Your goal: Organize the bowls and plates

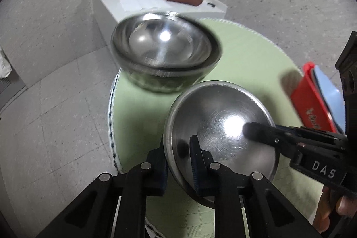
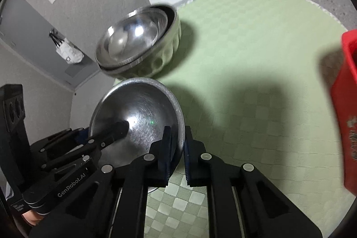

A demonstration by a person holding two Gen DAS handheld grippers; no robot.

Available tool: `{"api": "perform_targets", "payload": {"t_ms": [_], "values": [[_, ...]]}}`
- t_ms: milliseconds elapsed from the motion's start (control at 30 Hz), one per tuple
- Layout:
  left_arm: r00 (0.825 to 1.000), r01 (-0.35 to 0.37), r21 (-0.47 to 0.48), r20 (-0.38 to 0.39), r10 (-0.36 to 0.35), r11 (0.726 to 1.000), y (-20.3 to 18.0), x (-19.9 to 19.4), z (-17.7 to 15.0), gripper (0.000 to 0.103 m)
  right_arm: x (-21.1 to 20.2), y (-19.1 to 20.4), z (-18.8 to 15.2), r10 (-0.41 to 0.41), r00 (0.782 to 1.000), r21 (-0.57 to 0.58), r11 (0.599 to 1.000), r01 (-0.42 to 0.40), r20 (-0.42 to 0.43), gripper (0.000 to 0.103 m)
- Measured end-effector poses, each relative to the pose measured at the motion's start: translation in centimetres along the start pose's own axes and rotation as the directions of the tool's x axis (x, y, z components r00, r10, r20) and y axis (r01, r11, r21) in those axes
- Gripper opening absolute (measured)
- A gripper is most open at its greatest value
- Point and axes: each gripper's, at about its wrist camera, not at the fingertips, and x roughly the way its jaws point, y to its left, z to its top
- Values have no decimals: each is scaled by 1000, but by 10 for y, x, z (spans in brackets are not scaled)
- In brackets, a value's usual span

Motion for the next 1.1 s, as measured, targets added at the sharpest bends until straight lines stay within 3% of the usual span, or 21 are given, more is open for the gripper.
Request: {"api": "perform_targets", "payload": {"t_ms": [233,433,733,1100], "values": [[994,44,28,95,-46,999,12,-31,38,14,-39,18,37,2,994,-13,1000,-1,114,9],[992,26,41,120,-30,999,39,-32,70,14,-27,37,71,-36,989,-16,999,39,143,9],[999,28,81,38,-32,996,68,5,102,14,8,46,92,-99,988,25,995,96,116,10],[999,50,152,-24,-46,987,74,42,133,15,29,45,98,-178,980,77,982,172,85,11]]}}
